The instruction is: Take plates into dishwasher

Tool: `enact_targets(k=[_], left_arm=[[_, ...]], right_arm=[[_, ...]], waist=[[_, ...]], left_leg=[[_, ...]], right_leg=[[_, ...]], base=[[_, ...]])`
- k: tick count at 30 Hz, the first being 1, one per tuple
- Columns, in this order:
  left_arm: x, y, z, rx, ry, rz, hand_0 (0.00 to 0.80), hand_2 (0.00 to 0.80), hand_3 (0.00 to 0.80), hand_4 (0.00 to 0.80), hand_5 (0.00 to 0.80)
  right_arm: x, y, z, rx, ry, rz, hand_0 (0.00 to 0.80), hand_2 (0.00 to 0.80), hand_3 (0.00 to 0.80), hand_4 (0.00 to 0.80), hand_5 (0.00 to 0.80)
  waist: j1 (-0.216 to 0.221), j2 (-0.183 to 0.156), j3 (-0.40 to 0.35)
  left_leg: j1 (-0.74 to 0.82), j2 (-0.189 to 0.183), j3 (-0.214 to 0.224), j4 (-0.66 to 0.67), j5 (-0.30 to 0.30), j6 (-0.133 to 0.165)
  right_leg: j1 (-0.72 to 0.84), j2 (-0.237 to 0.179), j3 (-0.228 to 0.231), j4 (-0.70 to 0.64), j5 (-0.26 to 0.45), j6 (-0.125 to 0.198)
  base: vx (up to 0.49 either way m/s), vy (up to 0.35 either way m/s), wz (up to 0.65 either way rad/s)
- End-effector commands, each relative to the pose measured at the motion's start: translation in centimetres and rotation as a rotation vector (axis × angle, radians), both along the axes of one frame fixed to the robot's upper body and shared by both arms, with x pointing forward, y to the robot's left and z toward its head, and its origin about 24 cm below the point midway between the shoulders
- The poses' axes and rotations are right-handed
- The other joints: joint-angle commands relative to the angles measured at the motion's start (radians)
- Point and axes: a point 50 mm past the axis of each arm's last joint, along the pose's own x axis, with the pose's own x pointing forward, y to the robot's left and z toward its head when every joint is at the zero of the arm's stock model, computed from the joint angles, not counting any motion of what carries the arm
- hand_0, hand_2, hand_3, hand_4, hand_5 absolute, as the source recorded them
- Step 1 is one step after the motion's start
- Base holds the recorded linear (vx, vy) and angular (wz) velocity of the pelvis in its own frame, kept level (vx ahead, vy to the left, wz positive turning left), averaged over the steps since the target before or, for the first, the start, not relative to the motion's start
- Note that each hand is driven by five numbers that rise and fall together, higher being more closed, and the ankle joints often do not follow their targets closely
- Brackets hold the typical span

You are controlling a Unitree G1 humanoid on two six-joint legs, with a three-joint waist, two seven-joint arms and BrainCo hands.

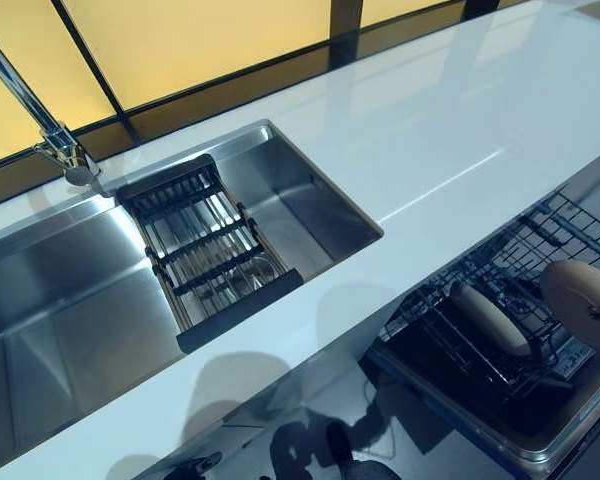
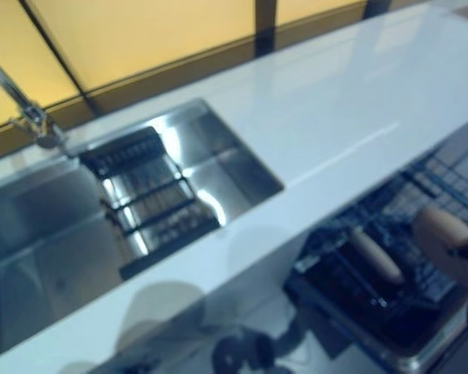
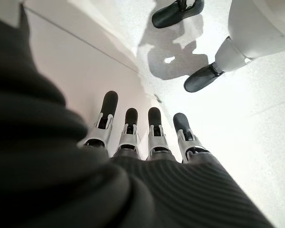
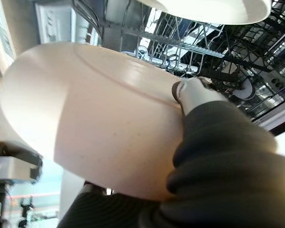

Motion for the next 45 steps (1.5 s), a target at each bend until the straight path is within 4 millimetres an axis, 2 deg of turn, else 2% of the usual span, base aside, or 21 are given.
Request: enact_targets(k=[1, 6, 15, 28, 45], left_arm=[[4.0, 0.9, 1.9, 0.017, -0.168, 0.053, 0.0, 0.0, 0.0, 0.0, 0.0], [4.2, 0.4, 1.9, -0.002, -0.185, 0.06, 0.0, 0.0, 0.0, 0.0, 0.0], [5.2, -0.2, 2.3, -0.027, -0.209, 0.056, 0.0, 0.0, 0.0, 0.0, 0.0], [6.1, -0.9, 2.5, -0.039, -0.234, 0.053, 0.0, 0.0, 0.0, 0.0, 0.0], [6.5, -1.5, 2.6, -0.059, -0.24, 0.039, 0.0, 0.0, 0.0, 0.0, 0.0]], right_arm=[[2.5, 2.0, 3.7, -0.101, -0.192, 0.07, 0.8, 0.8, 0.8, 0.8, 0.8], [3.2, 2.4, 5.4, -0.217, -0.227, 0.079, 0.8, 0.8, 0.8, 0.8, 0.8], [3.8, 3.0, 8.1, -0.284, -0.256, 0.091, 0.8, 0.8, 0.8, 0.8, 0.8], [4.7, 3.0, 7.3, -0.283, -0.242, 0.063, 0.8, 0.8, 0.8, 0.8, 0.8], [5.1, 1.0, 5.8, -0.371, -0.194, -0.065, 0.8, 0.8, 0.8, 0.8, 0.8]], waist=[[-0.003, 0.018, 0.013], [-0.005, 0.05, 0.037], [-0.009, 0.077, 0.062], [-0.007, 0.106, 0.086], [0.01, 0.135, 0.091]], left_leg=[[-0.002, -0.028, -0.04, 0.014, -0.06, 0.047], [-0.01, -0.031, -0.04, 0.01, -0.052, 0.043], [-0.027, -0.032, -0.04, 0.009, -0.043, 0.034], [-0.035, -0.037, -0.044, 0.01, -0.038, 0.032], [-0.039, -0.043, -0.058, 0.01, -0.03, 0.029]], right_leg=[[0.002, 0.006, -0.117, 0.038, -0.064, 0.062], [-0.01, 0.001, -0.122, 0.039, -0.068, 0.059], [-0.029, -0.004, -0.129, 0.044, -0.074, 0.056], [-0.039, -0.011, -0.133, 0.044, -0.074, 0.052], [-0.044, -0.018, -0.136, 0.044, -0.072, 0.05]], base=[[0.0, 0.0, 0.0], [0.0, 0.0, 0.0], [-0.01, -0.001, -0.05], [0.0, 0.0, -0.01], [-0.001, 0.002, -0.01]])
